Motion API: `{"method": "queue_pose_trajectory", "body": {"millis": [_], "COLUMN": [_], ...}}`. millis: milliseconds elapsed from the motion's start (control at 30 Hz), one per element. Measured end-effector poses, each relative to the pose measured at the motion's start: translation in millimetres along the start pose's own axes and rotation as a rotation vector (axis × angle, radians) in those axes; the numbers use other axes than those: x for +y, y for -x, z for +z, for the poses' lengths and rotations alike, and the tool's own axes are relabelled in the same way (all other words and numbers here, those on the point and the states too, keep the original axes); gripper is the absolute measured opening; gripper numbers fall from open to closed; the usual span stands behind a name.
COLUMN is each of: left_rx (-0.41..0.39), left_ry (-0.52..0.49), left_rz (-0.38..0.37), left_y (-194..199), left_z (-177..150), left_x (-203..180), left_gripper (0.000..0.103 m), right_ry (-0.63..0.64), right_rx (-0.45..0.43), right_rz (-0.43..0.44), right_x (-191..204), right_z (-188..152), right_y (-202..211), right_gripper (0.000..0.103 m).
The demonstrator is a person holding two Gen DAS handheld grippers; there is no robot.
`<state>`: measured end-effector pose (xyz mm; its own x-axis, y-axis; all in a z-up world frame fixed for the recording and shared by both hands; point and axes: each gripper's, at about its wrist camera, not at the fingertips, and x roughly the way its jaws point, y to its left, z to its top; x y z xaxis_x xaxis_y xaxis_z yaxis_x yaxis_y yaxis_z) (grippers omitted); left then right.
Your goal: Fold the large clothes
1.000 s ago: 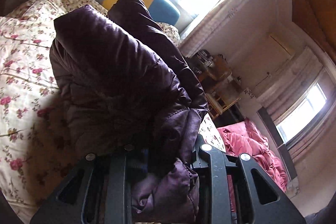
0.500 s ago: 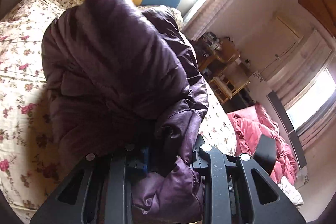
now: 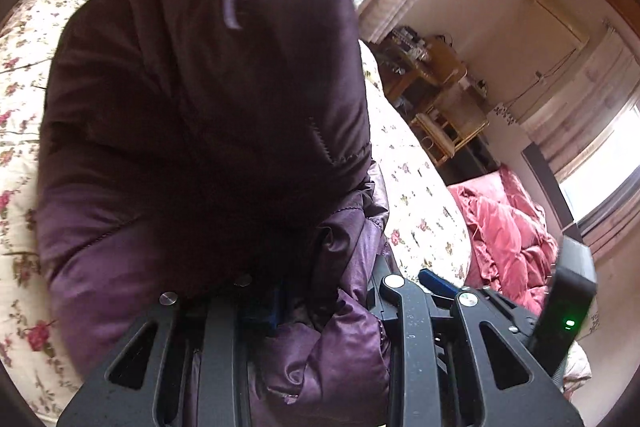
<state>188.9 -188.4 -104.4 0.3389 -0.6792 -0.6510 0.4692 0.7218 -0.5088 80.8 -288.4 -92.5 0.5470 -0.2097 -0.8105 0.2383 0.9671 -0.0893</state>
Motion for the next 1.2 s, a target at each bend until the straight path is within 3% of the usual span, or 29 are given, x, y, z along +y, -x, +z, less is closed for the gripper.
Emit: {"method": "queue_pose_trajectory", "body": {"millis": [300, 400, 567, 733, 800, 933, 1033, 1200], "left_rx": [0.062, 0.072, 0.053, 0.013, -0.018, -0.09, -0.141, -0.178], "left_ry": [-0.046, -0.06, -0.054, -0.042, -0.041, -0.031, 0.004, 0.137], "left_rz": [0.045, 0.056, -0.029, -0.09, -0.112, -0.152, -0.12, 0.083], "left_y": [-42, -39, -11, 27, 46, 88, 111, 133], "left_z": [-6, -6, 2, 8, 11, 14, 12, -13], "left_x": [-7, -11, -18, -21, -20, -14, 6, 67], "left_gripper": [0.026, 0.032, 0.072, 0.073, 0.078, 0.078, 0.078, 0.078], "right_ry": [-0.069, -0.096, -0.14, -0.16, -0.166, -0.167, -0.16, -0.138], "right_rx": [0.045, 0.061, 0.072, 0.066, 0.064, 0.054, 0.042, 0.018], "right_rz": [-0.075, -0.101, -0.118, -0.128, -0.126, -0.117, -0.103, -0.057], "right_x": [-42, -56, -76, -76, -76, -73, -68, -53], "right_z": [-10, -17, -27, -28, -29, -27, -26, -20], "right_y": [-17, -20, -17, -10, -8, -5, 2, 17], "right_gripper": [0.042, 0.044, 0.048, 0.053, 0.054, 0.054, 0.054, 0.054]}}
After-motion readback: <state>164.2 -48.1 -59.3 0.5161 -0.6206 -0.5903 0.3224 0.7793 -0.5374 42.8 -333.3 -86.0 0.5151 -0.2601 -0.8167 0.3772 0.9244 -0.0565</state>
